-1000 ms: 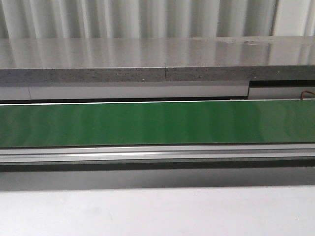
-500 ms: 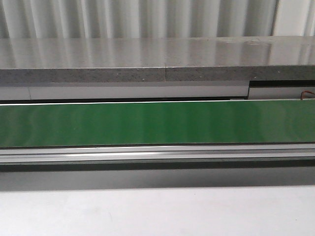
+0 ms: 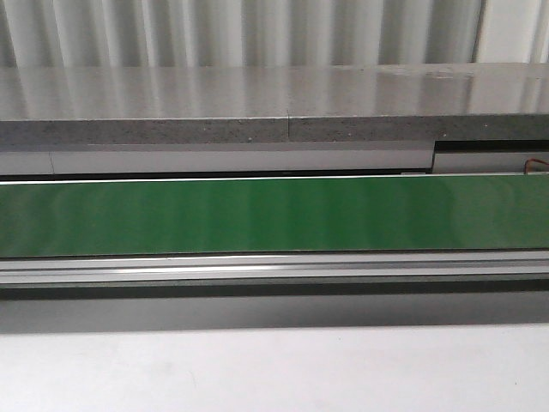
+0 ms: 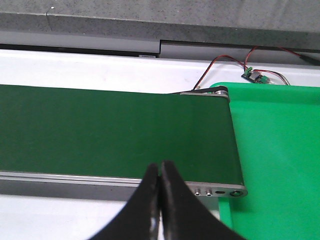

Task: Move button from right to left
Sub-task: 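Open the left gripper and raise it away from the button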

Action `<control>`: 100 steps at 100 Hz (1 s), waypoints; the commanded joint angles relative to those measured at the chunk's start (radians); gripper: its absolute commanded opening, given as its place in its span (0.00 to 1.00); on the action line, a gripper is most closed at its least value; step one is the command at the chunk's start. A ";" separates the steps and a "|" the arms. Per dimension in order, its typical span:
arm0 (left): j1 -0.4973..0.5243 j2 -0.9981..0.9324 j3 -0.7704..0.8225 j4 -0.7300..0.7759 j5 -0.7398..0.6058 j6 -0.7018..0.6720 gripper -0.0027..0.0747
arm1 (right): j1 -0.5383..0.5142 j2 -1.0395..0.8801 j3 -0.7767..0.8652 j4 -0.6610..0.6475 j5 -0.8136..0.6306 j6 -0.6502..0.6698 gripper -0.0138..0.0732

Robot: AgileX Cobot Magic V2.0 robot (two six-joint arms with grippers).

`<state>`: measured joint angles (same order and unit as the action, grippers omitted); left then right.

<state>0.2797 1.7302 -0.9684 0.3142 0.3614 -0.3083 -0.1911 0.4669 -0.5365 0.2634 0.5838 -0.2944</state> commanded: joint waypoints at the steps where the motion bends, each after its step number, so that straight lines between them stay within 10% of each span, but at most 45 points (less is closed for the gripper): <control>1: 0.003 -0.038 -0.029 -0.003 -0.041 -0.003 0.64 | 0.000 0.003 -0.023 0.014 -0.071 -0.010 0.08; 100: -0.303 -0.894 0.158 -0.058 -0.030 -0.003 0.51 | 0.000 0.003 -0.023 0.014 -0.071 -0.010 0.08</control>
<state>0.0140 0.9330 -0.8343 0.2822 0.3873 -0.3083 -0.1911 0.4669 -0.5365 0.2634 0.5838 -0.2944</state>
